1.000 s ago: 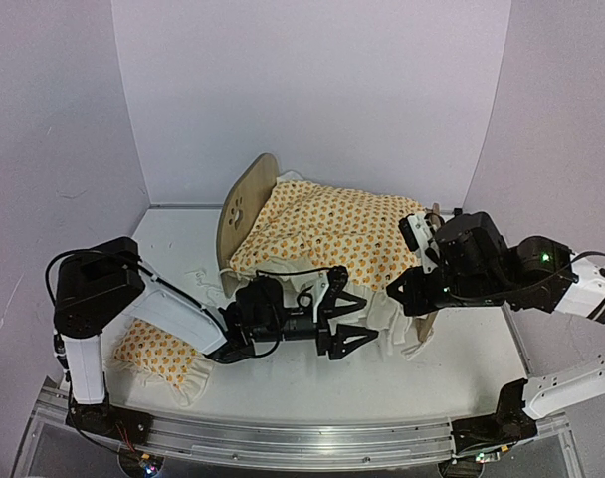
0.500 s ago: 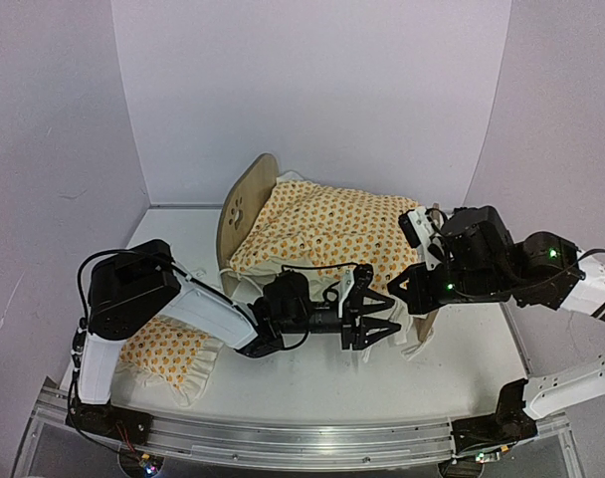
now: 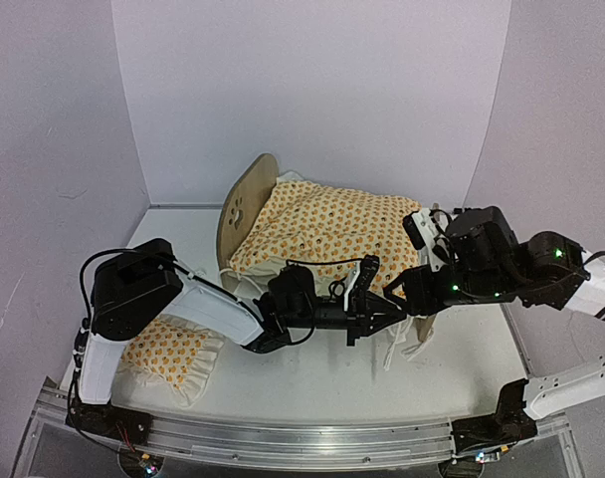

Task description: Set up the pet bed

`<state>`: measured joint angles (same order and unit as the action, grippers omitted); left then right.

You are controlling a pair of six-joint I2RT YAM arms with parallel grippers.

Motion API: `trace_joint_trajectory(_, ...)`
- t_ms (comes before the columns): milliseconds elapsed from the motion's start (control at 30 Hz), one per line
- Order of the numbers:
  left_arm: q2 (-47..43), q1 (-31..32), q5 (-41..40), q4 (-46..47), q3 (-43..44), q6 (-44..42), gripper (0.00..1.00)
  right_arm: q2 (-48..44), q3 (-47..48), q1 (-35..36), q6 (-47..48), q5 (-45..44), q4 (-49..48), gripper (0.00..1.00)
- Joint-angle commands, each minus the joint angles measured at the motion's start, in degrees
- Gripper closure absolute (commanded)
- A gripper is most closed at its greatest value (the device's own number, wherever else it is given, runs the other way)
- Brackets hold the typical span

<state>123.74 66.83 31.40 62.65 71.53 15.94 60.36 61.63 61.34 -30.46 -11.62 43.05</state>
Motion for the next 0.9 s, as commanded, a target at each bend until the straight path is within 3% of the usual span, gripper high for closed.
trace_joint_trajectory(0,-6.9,-1.0,-1.1,2.1,-0.6,6.0,1.0,-6.4,-3.1,-2.0,-3.0,0.2,4.8,0.47)
trace_joint_trajectory(133,-8.9,-1.5,-2.6,2.1,-2.6,6.7,1.0,-9.1,-10.1,-7.0,0.1,9.2,3.1,0.43)
trace_joint_trajectory(333,-9.5,-2.0,-3.2,2.1,-3.0,6.7,1.0,-11.6,-19.6,-10.7,4.4,23.8,-13.5,0.43)
trace_joint_trajectory(567,-9.9,-2.0,-3.5,2.1,-3.3,6.0,1.0,-10.3,-17.1,-10.7,7.1,24.3,-16.2,0.43)
trace_joint_trajectory(733,-9.7,-2.0,-2.0,2.1,-2.2,6.8,1.0,-6.0,-15.0,-11.0,9.8,21.1,-18.2,0.5)
trace_joint_trajectory(800,-9.8,-2.0,-1.6,2.1,-2.1,7.3,1.0,-5.5,-14.3,-11.6,10.0,20.1,-19.9,0.65)
trace_joint_trajectory(867,-10.5,-2.0,-1.9,2.1,-2.6,6.5,1.0,-4.9,-12.8,-12.7,9.9,16.7,-18.0,0.97)
